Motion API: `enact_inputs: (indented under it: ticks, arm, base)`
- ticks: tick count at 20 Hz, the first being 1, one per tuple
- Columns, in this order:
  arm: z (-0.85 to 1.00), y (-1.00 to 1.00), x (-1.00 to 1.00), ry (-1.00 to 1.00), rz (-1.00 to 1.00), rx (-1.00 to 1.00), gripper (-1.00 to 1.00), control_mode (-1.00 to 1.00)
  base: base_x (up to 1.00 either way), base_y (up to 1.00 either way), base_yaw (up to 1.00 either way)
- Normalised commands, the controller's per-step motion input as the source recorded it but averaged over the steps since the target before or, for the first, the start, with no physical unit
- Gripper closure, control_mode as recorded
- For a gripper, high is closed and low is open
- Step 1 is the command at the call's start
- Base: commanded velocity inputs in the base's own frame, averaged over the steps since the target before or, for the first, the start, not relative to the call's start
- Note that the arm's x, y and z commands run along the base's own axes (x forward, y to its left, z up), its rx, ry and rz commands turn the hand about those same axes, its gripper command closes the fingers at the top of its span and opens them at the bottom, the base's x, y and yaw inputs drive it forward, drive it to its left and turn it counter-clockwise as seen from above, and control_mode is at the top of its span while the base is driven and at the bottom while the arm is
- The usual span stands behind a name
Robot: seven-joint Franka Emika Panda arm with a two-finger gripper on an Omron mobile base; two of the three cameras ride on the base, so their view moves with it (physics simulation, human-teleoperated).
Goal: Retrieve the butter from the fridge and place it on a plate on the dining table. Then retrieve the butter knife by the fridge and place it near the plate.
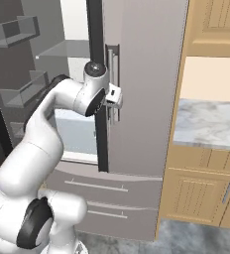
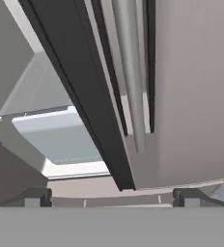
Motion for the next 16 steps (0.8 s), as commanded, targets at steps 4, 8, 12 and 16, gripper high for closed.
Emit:
enact_inputs:
  ticks: [4,8,12,16]
  arm:
    - [0.00,-0.23,0.69,0.00,0.00,0.02,-1.00,-1.00]
    - [-0.08,-0.10,0.60,-0.06,0.00,0.00,-1.00,-1.00]
    - [-0.13,0.00,0.58,-0.14,0.00,0.00,-1.00,-1.00]
    - [-0.23,0.00,0.68,-0.08,0.00,0.00,-1.00,-1.00]
  base:
    - [0.00,0.00,0.00]
    - [0.00,0.00,0.00]
    - [0.00,0.00,0.00]
    - [0.00,0.00,0.00]
